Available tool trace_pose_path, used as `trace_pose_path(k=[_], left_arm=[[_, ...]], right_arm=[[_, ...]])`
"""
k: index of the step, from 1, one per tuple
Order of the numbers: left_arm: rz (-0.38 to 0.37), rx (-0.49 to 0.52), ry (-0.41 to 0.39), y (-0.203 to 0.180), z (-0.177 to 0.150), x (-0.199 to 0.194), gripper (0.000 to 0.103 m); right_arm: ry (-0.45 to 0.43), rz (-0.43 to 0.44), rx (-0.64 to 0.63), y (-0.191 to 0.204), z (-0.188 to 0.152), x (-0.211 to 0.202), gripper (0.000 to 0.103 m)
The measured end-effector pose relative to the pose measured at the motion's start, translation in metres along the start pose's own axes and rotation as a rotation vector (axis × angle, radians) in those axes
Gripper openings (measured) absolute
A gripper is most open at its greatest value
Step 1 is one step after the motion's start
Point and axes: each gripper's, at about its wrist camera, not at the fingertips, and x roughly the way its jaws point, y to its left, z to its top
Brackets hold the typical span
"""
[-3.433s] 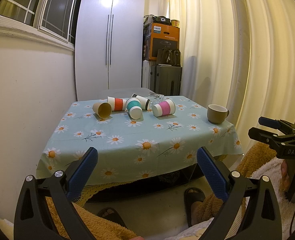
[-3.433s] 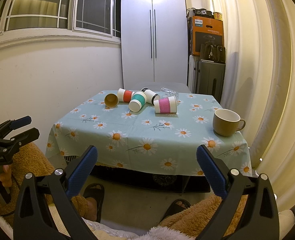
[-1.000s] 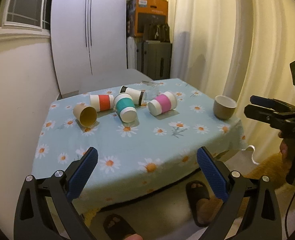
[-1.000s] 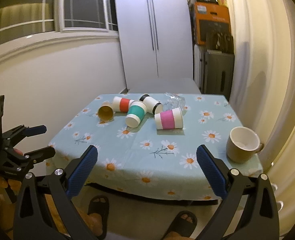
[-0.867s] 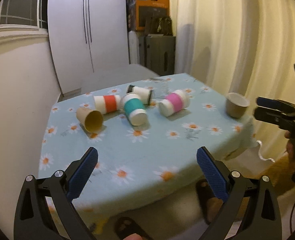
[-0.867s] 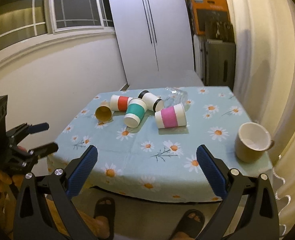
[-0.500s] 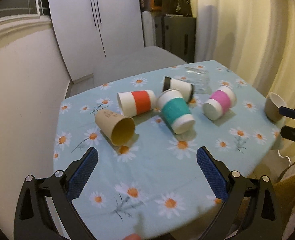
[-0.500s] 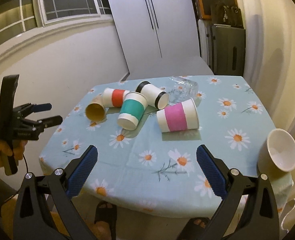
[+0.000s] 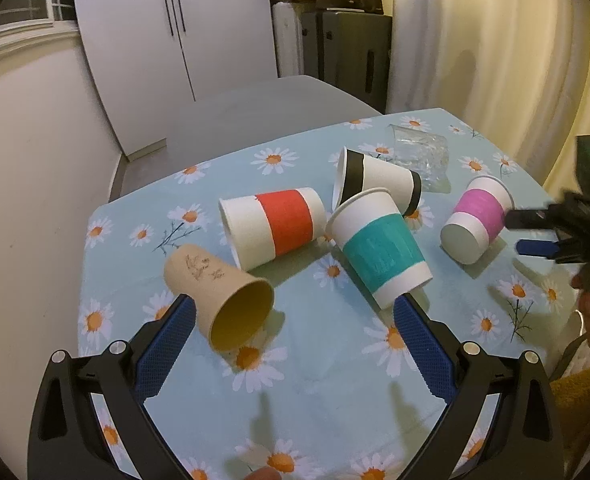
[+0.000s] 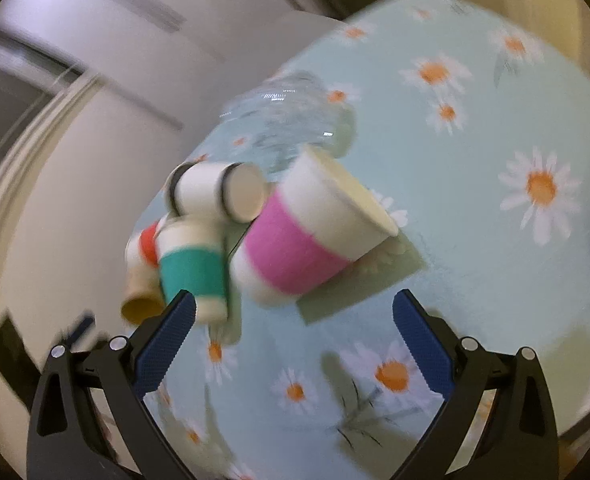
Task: Flip cup upright
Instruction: 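Move the right gripper toward the pink-banded paper cup lying on its side, then close the right gripper around the pink-banded cup's body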
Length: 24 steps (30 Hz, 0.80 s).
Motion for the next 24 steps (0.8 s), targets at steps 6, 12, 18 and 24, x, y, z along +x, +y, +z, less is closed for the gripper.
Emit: trace_pose_path(k=[6,12,18,24], left_arm=[[-0.028,0.006,-0.008,0.007,-0.002,-0.003,0.096],[-0.041,-0.005,-0.014,0.011,-0.017,-0.009,0.096],[-0.057,-0.011,-0.009,0.010,-0.027,-0.013,0.096],[-0.063,-0.013,-0.015,0.007,-0.031,-0.028,0.096]], right_arm=[[-0.013,-0.028,0.203,-0.017,0.009,0.015,0.090],[-0.031,-0.085,0.250,-0.015,0.018,0.015,0.076],[-0.013,-0.087,0.195,-0.004,0.017,0.012,0.071],[0.058,-0.053,0.120,-0.002,0.002,-0.001,0.068]])
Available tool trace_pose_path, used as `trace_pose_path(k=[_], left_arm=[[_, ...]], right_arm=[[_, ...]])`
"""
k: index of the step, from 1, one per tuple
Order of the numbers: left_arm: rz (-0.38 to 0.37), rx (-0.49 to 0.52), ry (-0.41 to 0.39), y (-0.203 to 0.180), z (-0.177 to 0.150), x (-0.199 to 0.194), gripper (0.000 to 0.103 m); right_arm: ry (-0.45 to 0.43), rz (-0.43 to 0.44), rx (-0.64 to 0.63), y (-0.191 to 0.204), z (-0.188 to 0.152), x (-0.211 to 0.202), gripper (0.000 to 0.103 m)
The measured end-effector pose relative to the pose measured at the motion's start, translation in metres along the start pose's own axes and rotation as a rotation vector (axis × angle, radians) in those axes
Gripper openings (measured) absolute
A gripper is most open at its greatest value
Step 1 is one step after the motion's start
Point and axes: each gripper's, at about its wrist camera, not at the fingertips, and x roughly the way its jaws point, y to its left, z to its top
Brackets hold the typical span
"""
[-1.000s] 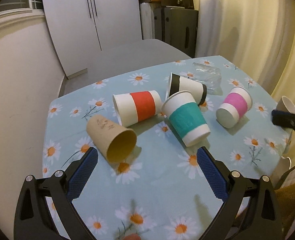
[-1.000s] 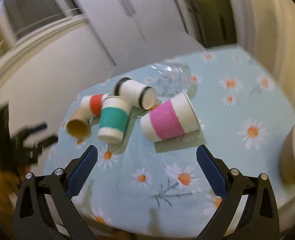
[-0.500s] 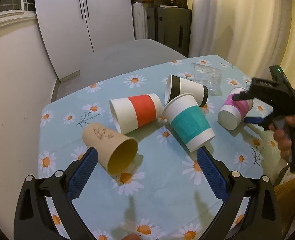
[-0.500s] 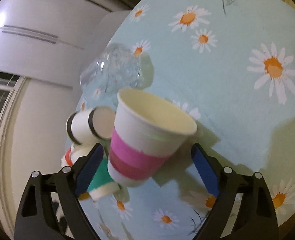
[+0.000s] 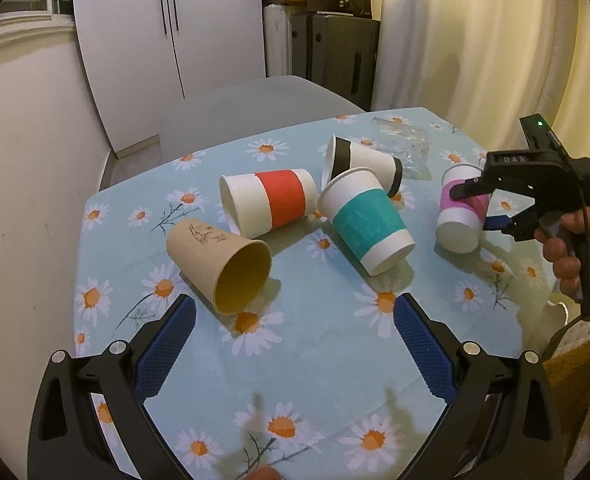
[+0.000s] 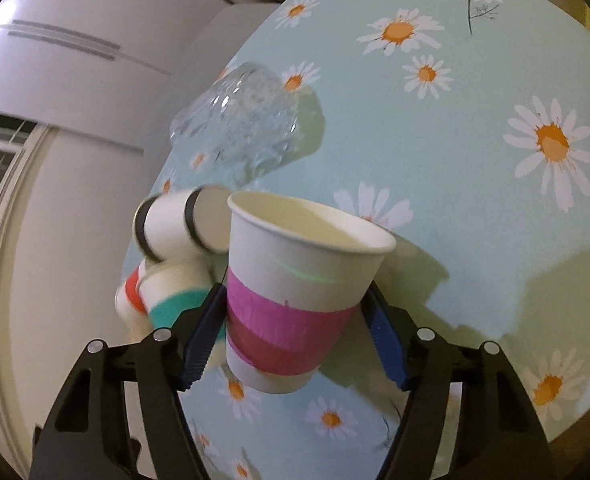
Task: Flip cup upright
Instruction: 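Close the right gripper around the pink-banded cup's body, then lift the pink-banded cup with the right gripper and rotate it rim-up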
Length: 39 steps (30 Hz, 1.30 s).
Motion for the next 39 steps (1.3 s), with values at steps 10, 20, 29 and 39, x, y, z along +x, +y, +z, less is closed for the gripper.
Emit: trace_pose_path(k=[10,20,29,39], left_arm=[[-0.040,0.011,-0.019,-0.023,-0.007,-0.037,0.096],[-0.171,-0.025,-0.047,-0.046,-0.044,-0.076,0.096],[-0.227,-0.076,-0.016,-0.054,-0.088,-0.076,0.096],[-0.256,-0.106,0.022,-0.049,-0.109,-0.055,0.096]], right_arm=[[0.121,0.029,-0.222,0.035,-0.036,-0.034,0.068],[0.261,0.007,-0.509,0.084,-0.092,-0.034,0.068],[0.360,-0.100,-0.641,0.089,-0.128,0.008,0.068],[0.412,-0.225,-0.728,0.094,-0.144,0.055,0.069]])
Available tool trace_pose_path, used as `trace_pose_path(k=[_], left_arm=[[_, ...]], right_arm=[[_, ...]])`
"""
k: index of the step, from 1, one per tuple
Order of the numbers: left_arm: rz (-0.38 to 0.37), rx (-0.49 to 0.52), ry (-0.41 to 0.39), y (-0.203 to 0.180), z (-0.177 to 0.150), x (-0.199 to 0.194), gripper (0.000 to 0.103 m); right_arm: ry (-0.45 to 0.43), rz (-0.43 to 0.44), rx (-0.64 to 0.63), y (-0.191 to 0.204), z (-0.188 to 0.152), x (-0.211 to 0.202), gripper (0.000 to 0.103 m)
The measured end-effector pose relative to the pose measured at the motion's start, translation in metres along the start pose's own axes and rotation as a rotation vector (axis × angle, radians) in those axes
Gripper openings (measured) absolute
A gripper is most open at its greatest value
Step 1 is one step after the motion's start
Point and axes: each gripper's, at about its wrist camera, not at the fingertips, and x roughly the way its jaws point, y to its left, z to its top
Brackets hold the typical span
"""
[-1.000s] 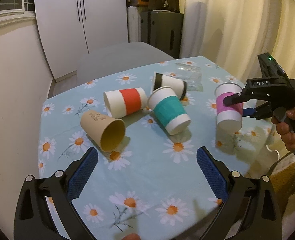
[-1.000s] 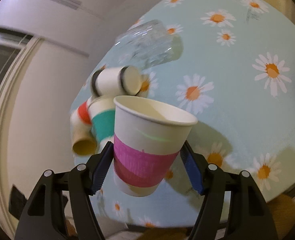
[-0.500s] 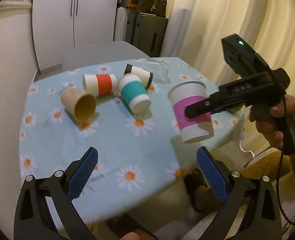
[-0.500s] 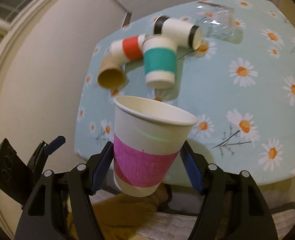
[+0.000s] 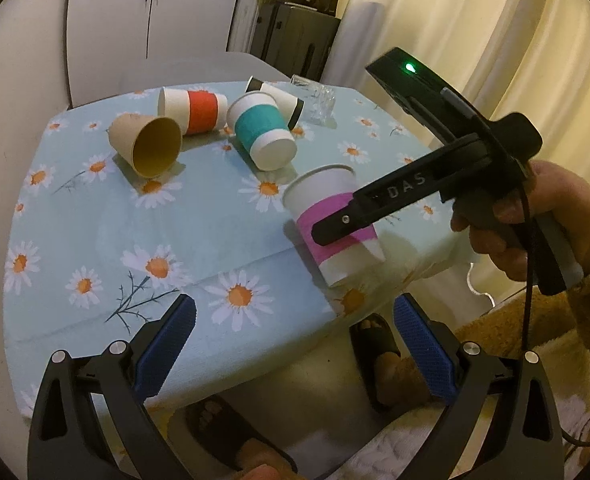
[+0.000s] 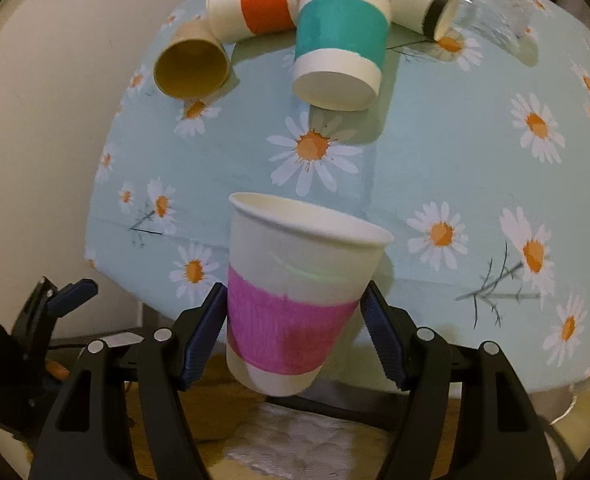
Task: Flip cup upright
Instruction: 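Lift the pink-banded cup with the right gripper and rotate it rim-up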
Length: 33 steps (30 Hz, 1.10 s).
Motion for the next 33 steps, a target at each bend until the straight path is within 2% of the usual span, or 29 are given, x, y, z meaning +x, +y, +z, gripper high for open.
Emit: trace_pose_path(k=[6,9,13,17,24,29,31,33], left_arm=[[-0.007,-0.015,0.007,0.006,-0.001,0.006,0.096],[-0.009,-0.016,0.008,0.006,0.000,0.007,0.096],[-0.026,-0.032,0.007,0.006,0.003,0.005,0.096],[-0.036,-0.055,-0.007,0.000,0.012,-0.001,0.096],[-0.094,-0.118,-0.032,-0.025,0.040,-0.007,0.096],[-0.046,-0.136,-0.003,-0.048,0.063,0.004,0.096],[-0.014,-0.155,0.044,-0.053,0.069,0.017,0.096],[0.057,-0.188,0.111,-0.054,0.072,0.033,0.096]], right_arm=[[0.019,-0.014,0.000,0.004,0.007,0.006,0.070],[-0.003,0.000,0.015,0.006,0.007,0.002,0.078],[-0.045,0.025,0.018,0.001,0.002,-0.023,0.078],[-0.126,0.064,0.016,-0.002,-0.006,-0.061,0.078],[-0.283,0.087,0.021,-0.031,-0.050,-0.131,0.078],[-0.341,0.081,0.034,-0.055,-0.086,-0.153,0.078],[-0.363,0.073,0.051,-0.066,-0.099,-0.156,0.078],[-0.363,0.066,0.063,-0.077,-0.109,-0.153,0.078]])
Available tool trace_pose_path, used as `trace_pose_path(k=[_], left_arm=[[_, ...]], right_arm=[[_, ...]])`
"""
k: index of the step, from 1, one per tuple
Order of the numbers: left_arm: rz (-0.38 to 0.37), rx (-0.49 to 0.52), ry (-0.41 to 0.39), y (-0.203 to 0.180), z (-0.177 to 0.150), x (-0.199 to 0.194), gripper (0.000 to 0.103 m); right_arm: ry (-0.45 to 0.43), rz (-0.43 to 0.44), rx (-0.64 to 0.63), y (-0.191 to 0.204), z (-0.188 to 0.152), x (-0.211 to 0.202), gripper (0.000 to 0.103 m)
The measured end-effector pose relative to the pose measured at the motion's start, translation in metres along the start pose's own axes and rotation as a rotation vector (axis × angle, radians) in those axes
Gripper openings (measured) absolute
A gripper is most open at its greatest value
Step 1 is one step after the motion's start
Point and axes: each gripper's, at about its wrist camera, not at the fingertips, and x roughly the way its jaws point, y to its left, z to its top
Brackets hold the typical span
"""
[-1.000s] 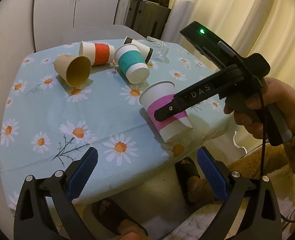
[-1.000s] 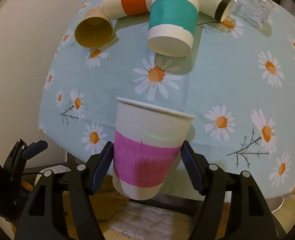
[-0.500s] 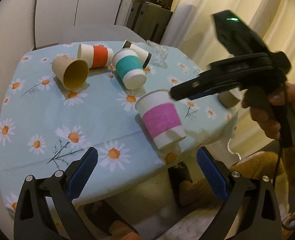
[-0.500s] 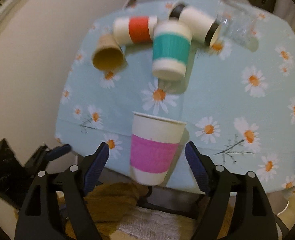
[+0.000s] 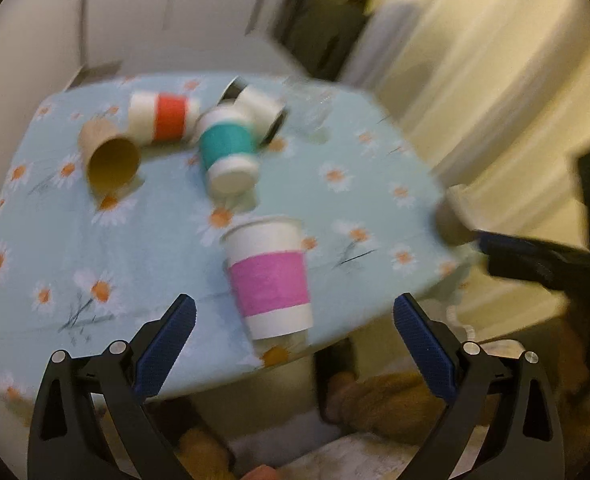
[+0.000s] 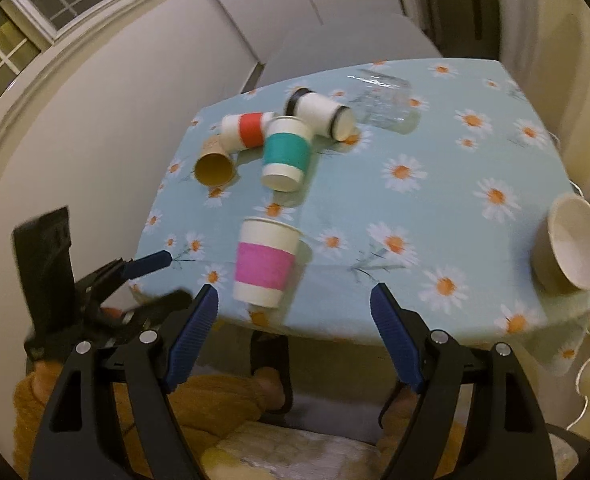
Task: Flip cup upright
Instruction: 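Lift the pink-banded cup with the right gripper and rotate it rim-up, then bring the left gripper to the held cup and close on it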
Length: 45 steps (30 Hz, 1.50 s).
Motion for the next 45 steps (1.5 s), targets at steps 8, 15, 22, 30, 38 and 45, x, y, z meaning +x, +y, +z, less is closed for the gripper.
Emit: trace_pose_path(k=[8,15,22,30,38,45], left_arm=[[0.058,-0.131,0.139,0.002,0.019,0.048,0.095],[0.149,-0.114,0.212,0.000,0.029,0.074,0.086],[0.196,-0.114,0.261,-0.001,0.033,0.100,0.082],[0.235,-0.106,0.283,-0.003,0.035,0.113,0.065],[0.235,-0.074,0.276,-0.012,0.035,0.109,0.064],[0.195,-0.091,0.210,-0.018,0.032,0.088,0.064]], right_arm=[[0.051,0.047,0.054,-0.032,-0.040,0.029,0.078],[0.060,0.039,0.021,-0.035,-0.056,0.051,0.078],[0.066,0.048,0.009,-0.042,-0.058,0.056,0.078],[0.093,0.060,0.029,-0.055,-0.060,0.064,0.078],[0.110,0.067,0.042,-0.056,-0.061,0.066,0.078],[0.098,0.074,0.043,-0.054,-0.063,0.065,0.078]])
